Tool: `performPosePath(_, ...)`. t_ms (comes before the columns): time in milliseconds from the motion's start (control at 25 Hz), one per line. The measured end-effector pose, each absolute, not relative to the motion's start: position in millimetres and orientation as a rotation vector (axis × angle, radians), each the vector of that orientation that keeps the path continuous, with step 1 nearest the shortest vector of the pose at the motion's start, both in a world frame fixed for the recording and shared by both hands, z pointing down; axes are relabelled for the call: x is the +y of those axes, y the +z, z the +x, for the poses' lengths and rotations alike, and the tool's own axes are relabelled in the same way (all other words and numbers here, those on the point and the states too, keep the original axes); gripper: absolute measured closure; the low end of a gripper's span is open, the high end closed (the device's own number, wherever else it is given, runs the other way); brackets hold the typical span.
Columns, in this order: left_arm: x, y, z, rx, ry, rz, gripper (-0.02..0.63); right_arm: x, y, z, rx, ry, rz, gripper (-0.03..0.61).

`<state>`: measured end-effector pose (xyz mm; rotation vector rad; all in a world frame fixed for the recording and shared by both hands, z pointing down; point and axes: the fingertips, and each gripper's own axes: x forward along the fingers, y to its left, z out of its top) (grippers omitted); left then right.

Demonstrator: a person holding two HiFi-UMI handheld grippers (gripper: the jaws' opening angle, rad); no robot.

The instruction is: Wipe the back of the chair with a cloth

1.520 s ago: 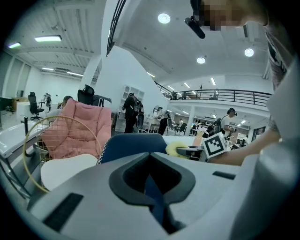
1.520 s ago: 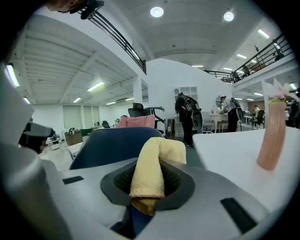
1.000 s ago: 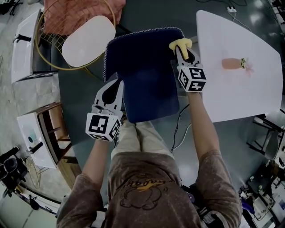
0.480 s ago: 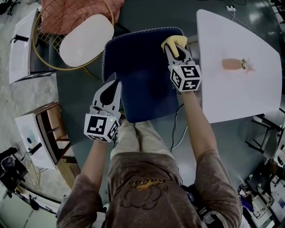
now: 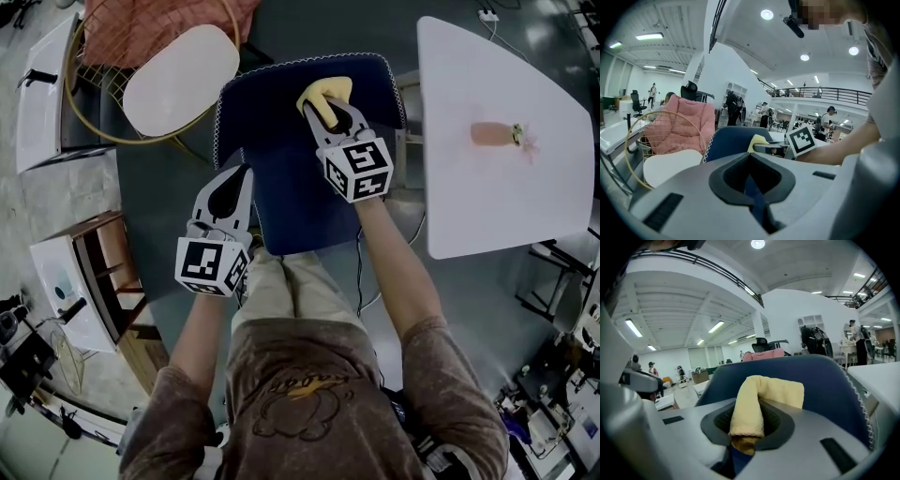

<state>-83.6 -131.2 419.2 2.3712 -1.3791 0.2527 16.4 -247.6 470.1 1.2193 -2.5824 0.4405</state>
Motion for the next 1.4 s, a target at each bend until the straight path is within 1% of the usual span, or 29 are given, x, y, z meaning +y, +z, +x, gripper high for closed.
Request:
performPosePath(200,-130,420,-92,-1.401,0.257,2.355,0.604,-226,472,-41,-2.663,0.393,1.017,0.503)
performPosePath(400,-126,418,-110,-1.442,0.254,2.336,0.604,-212,476,-80,-2.696,0.396,0.906,0.503)
performPosePath(640,-120,423,-124,-1.468,0.262,2.310,0.604,-200,478,-111,-2.730,0.449,0.838,0.503)
performPosePath(840,-118,429,-125,-1.468,0.279,2.308,0.604,-185,480,-123,-2.743,0.422,0.758,0.503)
performPosePath(1000,-116,431,-119,-1.454,0.284,2.313,0.604,-183,481,-102,-2.727,0.406,0.803,0.503)
performPosePath(1400,-115,431,-96,-1.395,0.276,2.348,0.604,-187,496,31,-2.562,0.437,1.169,0.502)
